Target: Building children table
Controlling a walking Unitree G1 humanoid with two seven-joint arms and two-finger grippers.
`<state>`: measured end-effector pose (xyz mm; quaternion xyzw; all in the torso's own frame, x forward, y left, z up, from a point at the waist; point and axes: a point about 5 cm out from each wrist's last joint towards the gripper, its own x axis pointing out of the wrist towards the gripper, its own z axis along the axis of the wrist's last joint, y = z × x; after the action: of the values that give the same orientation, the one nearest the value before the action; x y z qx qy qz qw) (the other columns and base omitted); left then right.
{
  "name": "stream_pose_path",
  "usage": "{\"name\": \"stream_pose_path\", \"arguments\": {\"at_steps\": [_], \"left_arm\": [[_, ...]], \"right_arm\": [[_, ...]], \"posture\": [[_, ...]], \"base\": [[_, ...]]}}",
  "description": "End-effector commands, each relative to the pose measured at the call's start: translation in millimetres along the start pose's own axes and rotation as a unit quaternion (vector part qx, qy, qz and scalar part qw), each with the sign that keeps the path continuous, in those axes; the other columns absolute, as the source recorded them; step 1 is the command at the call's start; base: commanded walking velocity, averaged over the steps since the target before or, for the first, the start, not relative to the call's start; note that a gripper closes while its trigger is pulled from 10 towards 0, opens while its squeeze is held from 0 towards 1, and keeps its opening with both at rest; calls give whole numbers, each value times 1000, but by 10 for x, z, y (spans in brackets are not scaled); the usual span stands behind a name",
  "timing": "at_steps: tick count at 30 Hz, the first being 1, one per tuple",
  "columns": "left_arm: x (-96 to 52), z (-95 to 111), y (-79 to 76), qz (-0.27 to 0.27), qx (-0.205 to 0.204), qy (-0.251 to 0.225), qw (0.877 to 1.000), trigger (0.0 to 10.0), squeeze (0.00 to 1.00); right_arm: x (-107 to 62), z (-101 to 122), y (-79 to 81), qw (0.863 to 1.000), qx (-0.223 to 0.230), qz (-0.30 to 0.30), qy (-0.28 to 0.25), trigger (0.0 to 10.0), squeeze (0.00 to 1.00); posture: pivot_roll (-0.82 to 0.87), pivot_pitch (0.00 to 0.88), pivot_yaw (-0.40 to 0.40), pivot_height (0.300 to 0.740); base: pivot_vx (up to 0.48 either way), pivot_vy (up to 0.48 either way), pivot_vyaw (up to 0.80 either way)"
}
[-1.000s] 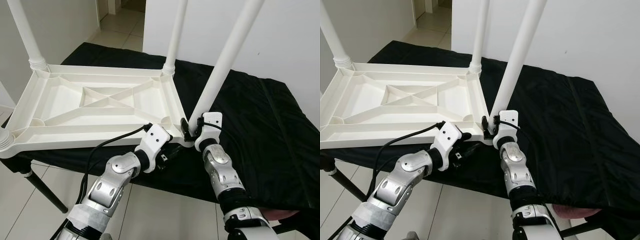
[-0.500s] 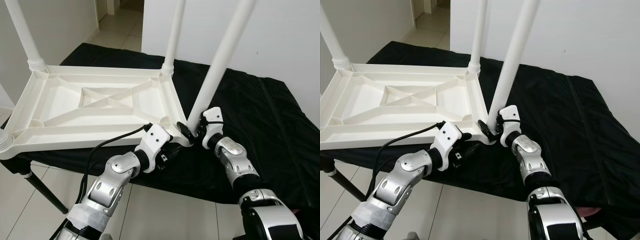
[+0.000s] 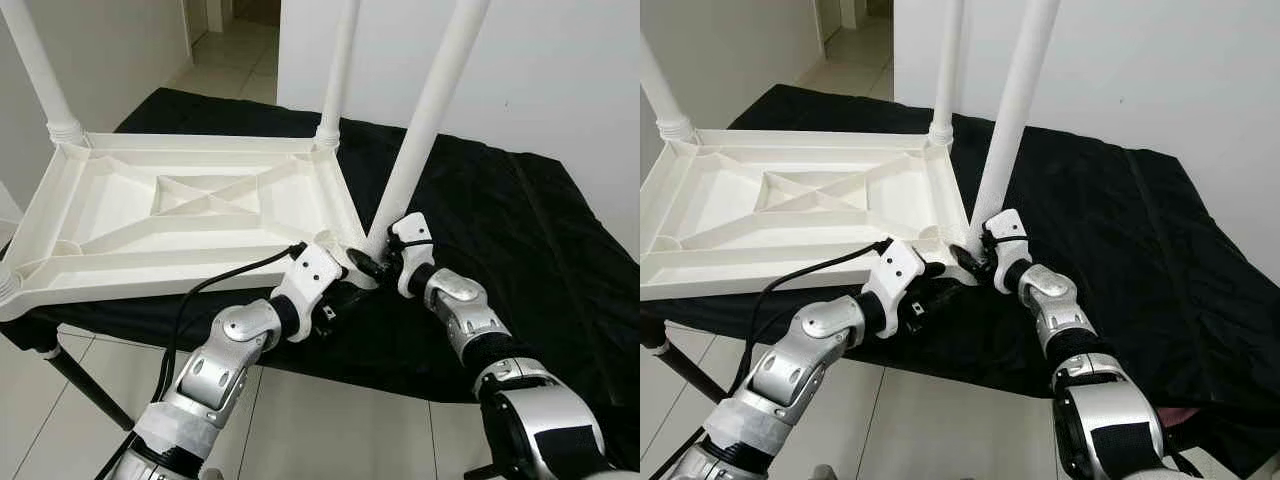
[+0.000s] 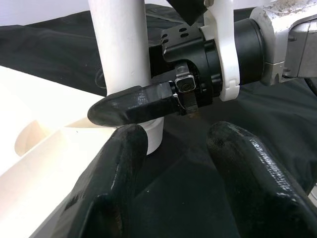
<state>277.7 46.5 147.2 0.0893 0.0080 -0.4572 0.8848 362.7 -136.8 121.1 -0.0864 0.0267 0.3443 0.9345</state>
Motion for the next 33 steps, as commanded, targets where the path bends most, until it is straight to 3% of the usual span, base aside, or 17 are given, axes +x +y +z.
{"name": "stream_pose_path", "arguments": {"at_steps": [1,8,9,14,17,23,25,29,30,32,33], "left_arm": [[1,-10,-4,-2,4,3,1000,10000,0],[3,-13,-12,-4,3,3,1000,10000,0],[5,-13,-15,-5,2,3,1000,10000,0],[5,-15,-24,-8,1,4,1000,10000,0],[4,-21,-35,-9,-1,5,1000,10000,0],[4,-25,-41,-10,-2,5,1000,10000,0],[2,-29,-50,-11,-4,6,1000,10000,0],[0,-31,-52,-11,-4,6,1000,10000,0],[-1,-36,-60,-12,-5,6,1000,10000,0],[-1,-36,-60,-12,-5,6,1000,10000,0],[-3,-42,-66,-13,-5,7,1000,10000,0]], "right_arm": [[3,-51,43,1000,-8,24,16,0,0],[-83,-123,-14,1000,4,15,15,0,0],[-107,-142,-20,1000,17,4,7,10000,0],[-135,-170,-4,999,43,-26,-14,10000,0],[-141,-197,11,994,54,-90,-22,10000,0],[-144,-206,61,990,60,-126,-33,10000,0],[-148,-220,171,981,74,-175,-42,10000,0],[-154,-219,217,978,78,-190,-46,10000,0],[-175,-234,272,967,92,-236,-42,10000,0],[-175,-234,272,967,92,-236,-42,10000,0],[-210,-243,329,952,105,-285,-39,10000,0]], "posture": [[-3,0,-64,740],[-13,0,-60,740],[-18,0,-57,740],[-21,0,-57,740],[-25,0,-57,740],[-32,0,-58,740],[-35,0,-58,740],[-35,0,-58,740],[-36,0,-59,740],[-36,0,-59,740],[-36,0,-59,740]], "base": [[0,0,0],[0,0,0],[0,0,0],[0,0,0],[0,0,0],[0,0,0],[0,0,0],[0,0,0],[0,0,0],[0,0,0],[0,0,0]]}}
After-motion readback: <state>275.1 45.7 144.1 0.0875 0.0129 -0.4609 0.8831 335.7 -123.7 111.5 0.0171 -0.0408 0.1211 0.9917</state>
